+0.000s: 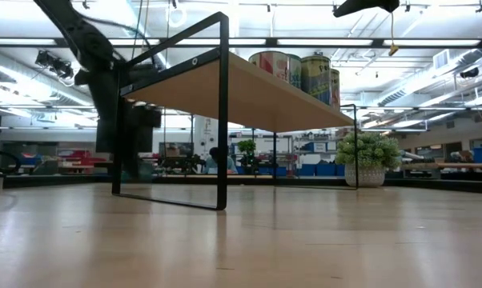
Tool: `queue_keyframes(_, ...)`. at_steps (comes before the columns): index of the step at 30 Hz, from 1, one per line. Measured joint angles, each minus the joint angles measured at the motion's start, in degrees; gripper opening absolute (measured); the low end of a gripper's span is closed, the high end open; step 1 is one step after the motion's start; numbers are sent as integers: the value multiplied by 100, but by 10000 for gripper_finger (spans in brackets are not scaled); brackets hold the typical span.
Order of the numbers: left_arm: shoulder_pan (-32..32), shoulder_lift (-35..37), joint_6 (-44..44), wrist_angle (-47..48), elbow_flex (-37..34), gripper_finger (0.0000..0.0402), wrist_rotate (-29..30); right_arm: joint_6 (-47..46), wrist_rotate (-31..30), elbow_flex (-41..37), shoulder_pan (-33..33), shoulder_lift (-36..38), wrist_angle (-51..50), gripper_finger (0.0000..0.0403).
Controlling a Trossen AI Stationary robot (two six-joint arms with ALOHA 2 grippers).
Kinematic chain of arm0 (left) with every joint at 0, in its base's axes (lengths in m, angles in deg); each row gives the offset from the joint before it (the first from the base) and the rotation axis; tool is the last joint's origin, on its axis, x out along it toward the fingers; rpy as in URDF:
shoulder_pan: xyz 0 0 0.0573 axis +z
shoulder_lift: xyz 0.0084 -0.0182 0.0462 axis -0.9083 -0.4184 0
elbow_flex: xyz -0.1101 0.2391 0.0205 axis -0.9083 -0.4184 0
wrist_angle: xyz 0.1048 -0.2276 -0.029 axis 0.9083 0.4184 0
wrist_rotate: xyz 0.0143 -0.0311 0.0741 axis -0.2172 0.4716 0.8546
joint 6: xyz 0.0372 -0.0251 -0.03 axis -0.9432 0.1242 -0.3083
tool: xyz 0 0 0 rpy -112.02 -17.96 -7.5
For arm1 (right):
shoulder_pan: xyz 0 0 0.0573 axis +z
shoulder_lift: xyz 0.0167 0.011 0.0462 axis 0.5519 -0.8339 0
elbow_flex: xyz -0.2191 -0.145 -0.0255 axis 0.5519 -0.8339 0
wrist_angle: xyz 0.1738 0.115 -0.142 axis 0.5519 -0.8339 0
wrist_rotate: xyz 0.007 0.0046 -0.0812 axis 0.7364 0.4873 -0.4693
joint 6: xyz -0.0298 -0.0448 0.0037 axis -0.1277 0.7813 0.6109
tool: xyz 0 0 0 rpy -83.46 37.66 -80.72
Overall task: Pick and place cans onto a shelf
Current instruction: Put the canned tuna on the shelf
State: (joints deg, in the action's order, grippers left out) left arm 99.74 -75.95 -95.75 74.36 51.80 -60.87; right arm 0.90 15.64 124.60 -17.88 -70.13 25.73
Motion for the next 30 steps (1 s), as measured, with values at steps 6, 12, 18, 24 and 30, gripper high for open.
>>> queue_keyframes(6,275,537,184,474,636,290,-730,15,-2,-1,-37,0,-2,348)
queue_keyframes(12,245,870,502,684,1523,290,-1141,418,-210,-1,-82,0,330,348)
queue_keyframes(18,123,923,1066,641,2174,290,-2019,672,-304,-1,-81,0,609,348)
queue_keyframes(24,-308,930,1391,790,2347,290,-2450,828,-302,-1,-70,0,632,348)
queue_keyframes(30,-1091,951,1828,944,2349,290,-2107,925,-349,-1,-70,0,596,348)
